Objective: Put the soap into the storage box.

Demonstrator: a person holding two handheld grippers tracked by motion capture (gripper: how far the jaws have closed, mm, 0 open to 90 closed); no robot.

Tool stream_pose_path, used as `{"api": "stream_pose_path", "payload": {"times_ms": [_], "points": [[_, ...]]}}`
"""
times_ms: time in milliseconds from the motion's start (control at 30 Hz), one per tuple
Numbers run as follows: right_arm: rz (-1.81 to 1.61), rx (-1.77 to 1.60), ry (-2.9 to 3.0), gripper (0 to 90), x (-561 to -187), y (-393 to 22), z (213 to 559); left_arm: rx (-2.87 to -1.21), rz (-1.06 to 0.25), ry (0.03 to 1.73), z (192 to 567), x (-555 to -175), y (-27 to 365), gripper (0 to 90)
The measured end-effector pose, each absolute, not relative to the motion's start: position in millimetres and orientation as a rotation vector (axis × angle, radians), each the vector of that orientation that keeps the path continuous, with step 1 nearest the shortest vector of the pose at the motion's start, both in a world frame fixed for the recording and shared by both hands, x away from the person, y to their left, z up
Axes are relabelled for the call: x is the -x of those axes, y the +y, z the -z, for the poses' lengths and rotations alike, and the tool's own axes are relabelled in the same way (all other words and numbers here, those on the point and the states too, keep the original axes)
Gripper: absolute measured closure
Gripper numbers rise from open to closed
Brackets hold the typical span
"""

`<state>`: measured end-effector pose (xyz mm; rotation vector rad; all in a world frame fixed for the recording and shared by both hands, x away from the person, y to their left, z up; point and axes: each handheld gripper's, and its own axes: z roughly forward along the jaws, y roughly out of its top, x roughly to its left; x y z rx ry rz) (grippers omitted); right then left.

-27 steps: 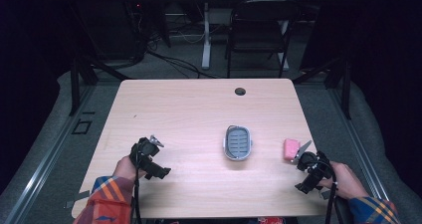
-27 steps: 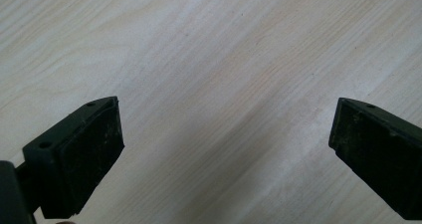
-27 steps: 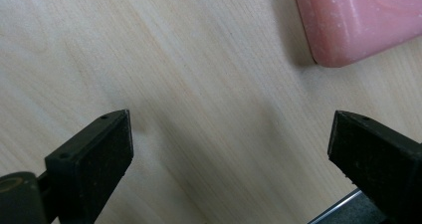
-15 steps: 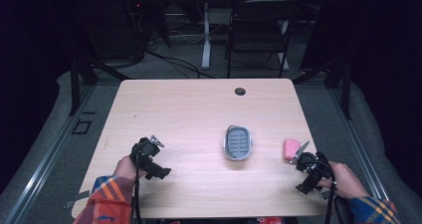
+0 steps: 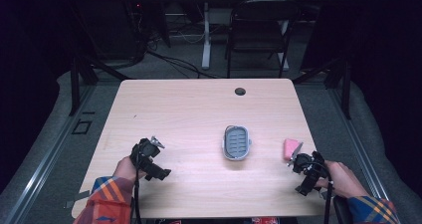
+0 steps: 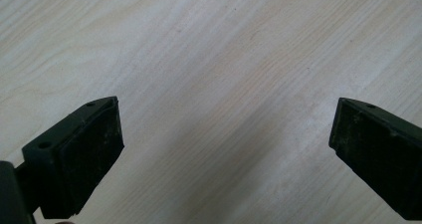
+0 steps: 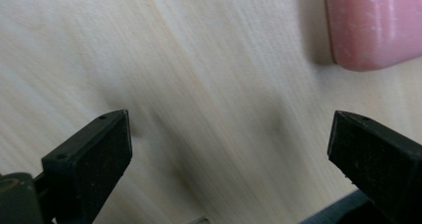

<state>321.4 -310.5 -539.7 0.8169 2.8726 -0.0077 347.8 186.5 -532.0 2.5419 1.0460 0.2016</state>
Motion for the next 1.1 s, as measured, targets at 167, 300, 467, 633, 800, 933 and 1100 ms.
{"api": "stream_pose_path", "payload": {"times_ms": [167,300,467,633,800,933,1100], "points": [[-0.053,-0.812,2.874,3.4,-327,-310,533,-2.541,-0.199,1.049,532,-347,188,0.4],[-0.062,-0.805,2.878,3.4,-332,-311,528,-2.528,-0.202,1.058,532,-346,188,0.3],[-0.09,-0.793,2.87,2.9,-336,-312,521,-2.527,-0.204,1.056,531,-346,188,0.2],[-0.074,-0.759,2.868,1.3,-339,-311,517,-2.523,-0.204,1.068,532,-347,189,0.2],[-0.091,-0.753,2.883,0.1,-345,-309,513,-2.529,-0.203,1.068,532,-347,188,0.2],[-0.083,-0.737,2.887,0.0,-351,-309,506,-2.527,-0.205,1.065,532,-346,188,0.2],[-0.102,-0.747,2.893,0.0,-359,-310,501,-2.532,-0.199,1.057,533,-347,187,0.2]]}}
